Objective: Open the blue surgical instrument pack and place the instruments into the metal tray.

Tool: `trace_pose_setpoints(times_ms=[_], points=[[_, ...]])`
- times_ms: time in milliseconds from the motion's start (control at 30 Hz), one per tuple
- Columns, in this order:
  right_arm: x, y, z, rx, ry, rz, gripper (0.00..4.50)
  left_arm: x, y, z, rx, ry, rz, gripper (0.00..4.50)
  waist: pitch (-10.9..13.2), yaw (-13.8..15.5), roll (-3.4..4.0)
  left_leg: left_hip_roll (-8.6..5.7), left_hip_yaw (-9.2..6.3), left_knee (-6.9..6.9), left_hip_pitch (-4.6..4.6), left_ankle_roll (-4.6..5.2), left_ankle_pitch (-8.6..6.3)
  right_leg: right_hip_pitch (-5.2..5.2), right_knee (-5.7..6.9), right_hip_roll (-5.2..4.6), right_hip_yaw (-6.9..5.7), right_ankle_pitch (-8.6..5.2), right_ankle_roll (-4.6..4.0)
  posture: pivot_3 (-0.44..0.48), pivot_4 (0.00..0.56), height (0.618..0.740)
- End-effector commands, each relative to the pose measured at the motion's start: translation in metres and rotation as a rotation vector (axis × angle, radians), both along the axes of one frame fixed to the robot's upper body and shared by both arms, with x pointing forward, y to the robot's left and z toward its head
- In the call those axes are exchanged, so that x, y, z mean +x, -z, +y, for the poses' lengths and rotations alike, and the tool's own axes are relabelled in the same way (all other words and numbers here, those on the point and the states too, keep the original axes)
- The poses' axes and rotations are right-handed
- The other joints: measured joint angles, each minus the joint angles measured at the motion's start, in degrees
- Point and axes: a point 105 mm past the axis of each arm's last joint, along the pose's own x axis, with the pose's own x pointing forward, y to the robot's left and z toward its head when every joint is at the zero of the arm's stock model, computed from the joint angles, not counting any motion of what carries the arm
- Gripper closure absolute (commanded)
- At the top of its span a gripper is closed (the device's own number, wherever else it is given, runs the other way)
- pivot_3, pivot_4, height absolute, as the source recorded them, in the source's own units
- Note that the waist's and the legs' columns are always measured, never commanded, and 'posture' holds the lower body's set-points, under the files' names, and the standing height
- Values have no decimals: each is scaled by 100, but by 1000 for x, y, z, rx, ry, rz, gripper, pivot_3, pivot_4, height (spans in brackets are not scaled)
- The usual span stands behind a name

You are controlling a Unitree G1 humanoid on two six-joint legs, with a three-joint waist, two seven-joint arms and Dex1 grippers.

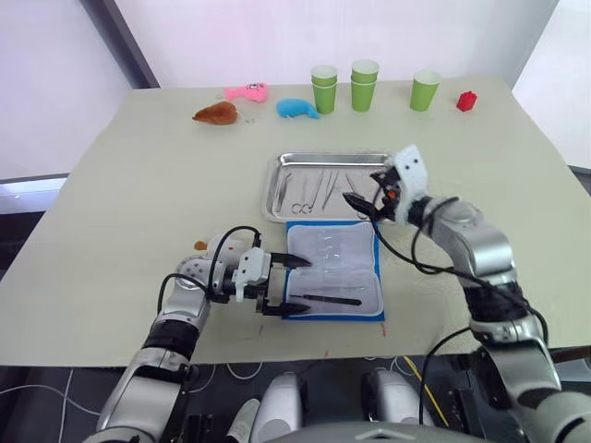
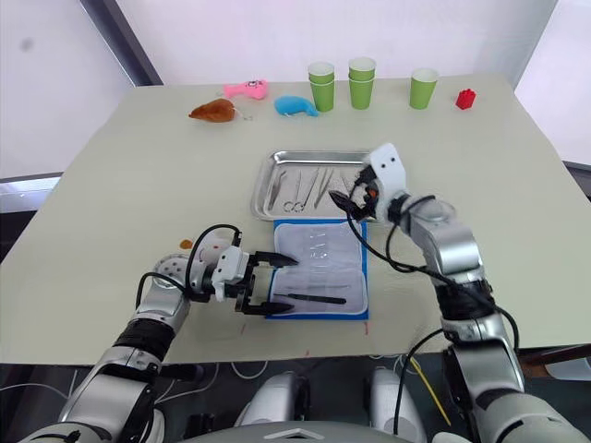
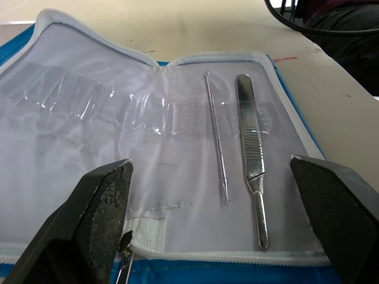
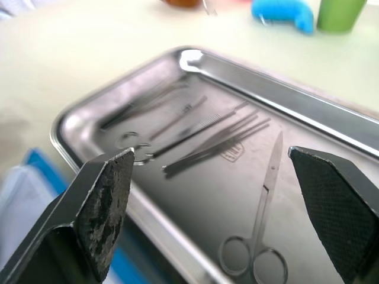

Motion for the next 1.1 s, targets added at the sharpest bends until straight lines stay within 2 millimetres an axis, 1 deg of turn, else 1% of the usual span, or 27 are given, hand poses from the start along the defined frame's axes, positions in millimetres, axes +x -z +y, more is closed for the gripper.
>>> trace_pose_setpoints(times_ms=[33, 100, 167, 233, 267, 400, 533, 667, 833, 1000, 1100], points=[[-31, -16, -9, 36, -140, -125, 147, -29, 50, 5, 94, 12, 209, 0, -1, -1, 1, 0, 1, 0, 0, 0, 0, 0, 0, 0, 1, 0, 0, 0, 150, 740], [-40, -11, -18, 35, -164, -121, 147, -29, 51, 5, 95, 14, 210, 0, -2, 5, 2, 0, 4, 0, 2, 0, 0, 1, -1, 0, 3, 0, 1, 0, 150, 740], [-56, -5, -34, 22, -223, -87, 147, -29, 51, 5, 96, 17, 211, 0, -2, 20, 0, -1, 4, 1, 2, 0, 0, 2, -2, 0, 3, 0, 1, 0, 150, 740], [-69, -3, -47, 24, -266, -62, 147, -29, 52, 5, 96, 19, 211, 0, 0, 2, -4, -5, 6, 1, 4, 0, 0, 4, -4, -1, 9, -1, 1, 0, 150, 740], [-72, -3, -51, 23, -278, -54, 147, -28, 52, 4, 96, 19, 211, 0, -6, -1, 5, -5, 7, 1, 4, 0, 0, 3, -4, 0, 11, 0, 2, 0, 150, 740], [-96, -16, -72, 59, -362, -28, 147, -26, 52, 3, 99, 20, 209, 0, -6, 17, 6, -5, 4, 1, 8, 0, 0, 4, -2, 5, 12, -1, 2, 0, 150, 740], [-115, -24, -90, 31, -427, -9, 147, -25, 51, 3, 100, 24, 209, 0, -6, 17, 6, -5, 5, 2, 10, 0, 0, 6, -3, 3, 13, -2, 3, 0, 150, 740], [-128, -33, -104, -1, -467, -3, 147, -23, 50, 3, 102, 26, 208, 0, -7, 23, 4, -6, 0, 4, 11, 0, 0, 8, -2, 5, 13, -2, 2, 0, 150, 740], [-141, -52, -122, -52, -507, -21, 147, -22, 49, 4, 103, 30, 207, 0, -7, 22, 3, -11, -6, 7, 10, 0, 0, 9, -3, 4, 14, -2, 2, 0, 150, 740], [-145, -66, -133, -146, -531, -65, 147, -23, 49, 5, 105, 31, 209, 0, -7, 19, 3, -13, -12, 8, 12, 0, 0, 10, -2, 6, 13, -4, -2, 0, 150, 740], [-145, -70, -133, -183, -552, -86, 147, -23, 48, 4, 102, 34, 207, 0, -7, 19, 3, -13, -14, 8, 13, 0, 0, 11, -2, 6, 12, -3, 0, 0, 150, 740]])
